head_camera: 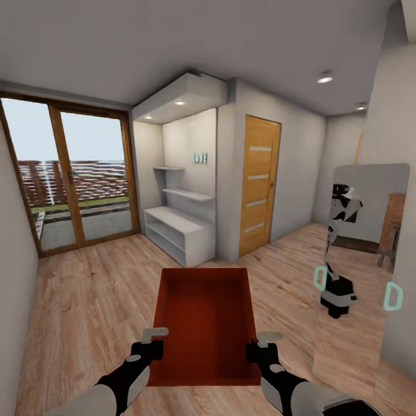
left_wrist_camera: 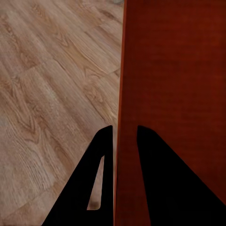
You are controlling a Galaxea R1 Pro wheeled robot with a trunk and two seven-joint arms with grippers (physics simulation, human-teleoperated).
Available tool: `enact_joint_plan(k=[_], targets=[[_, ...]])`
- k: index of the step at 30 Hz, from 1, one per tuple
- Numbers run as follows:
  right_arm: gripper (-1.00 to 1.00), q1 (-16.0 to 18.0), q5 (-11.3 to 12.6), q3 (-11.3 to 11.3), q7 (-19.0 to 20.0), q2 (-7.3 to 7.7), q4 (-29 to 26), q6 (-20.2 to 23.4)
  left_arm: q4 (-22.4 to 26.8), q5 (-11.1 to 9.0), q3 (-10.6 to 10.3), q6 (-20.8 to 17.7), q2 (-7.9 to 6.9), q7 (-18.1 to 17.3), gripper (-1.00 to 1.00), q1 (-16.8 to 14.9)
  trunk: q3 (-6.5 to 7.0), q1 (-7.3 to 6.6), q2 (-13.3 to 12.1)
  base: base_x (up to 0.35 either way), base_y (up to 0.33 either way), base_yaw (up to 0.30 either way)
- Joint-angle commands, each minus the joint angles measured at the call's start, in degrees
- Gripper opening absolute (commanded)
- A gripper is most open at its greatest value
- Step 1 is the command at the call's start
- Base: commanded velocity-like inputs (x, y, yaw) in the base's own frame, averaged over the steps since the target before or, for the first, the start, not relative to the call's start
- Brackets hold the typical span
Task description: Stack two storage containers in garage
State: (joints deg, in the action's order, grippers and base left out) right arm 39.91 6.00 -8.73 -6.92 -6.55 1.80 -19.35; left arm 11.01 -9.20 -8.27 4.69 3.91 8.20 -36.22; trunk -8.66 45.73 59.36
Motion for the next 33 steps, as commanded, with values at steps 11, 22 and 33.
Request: enact_joint_plan(k=[11,22,33], targets=[[-1.0,0.08,0.6,1.52,-0.03,0.14,0.02,-0.43,-0.11,-2.4,2.56,0.15,-5.44,0.67,-1.0,-0.08,-0.08,0.04,0.06,0.321,0.0,0.004],[-1.0,0.08,0.61,1.52,-0.03,0.14,0.0,-0.43,-0.11,-2.4,2.56,0.15,-5.46,0.67,-1.0,-0.08,-0.08,0.04,0.06,0.321,0.0,0.0],[-1.0,0.08,0.59,1.52,-0.03,0.14,0.0,-0.47,-0.11,-2.4,2.56,0.15,-5.49,0.67,-1.0,-0.08,-0.08,0.04,0.06,0.321,0.0,0.0]])
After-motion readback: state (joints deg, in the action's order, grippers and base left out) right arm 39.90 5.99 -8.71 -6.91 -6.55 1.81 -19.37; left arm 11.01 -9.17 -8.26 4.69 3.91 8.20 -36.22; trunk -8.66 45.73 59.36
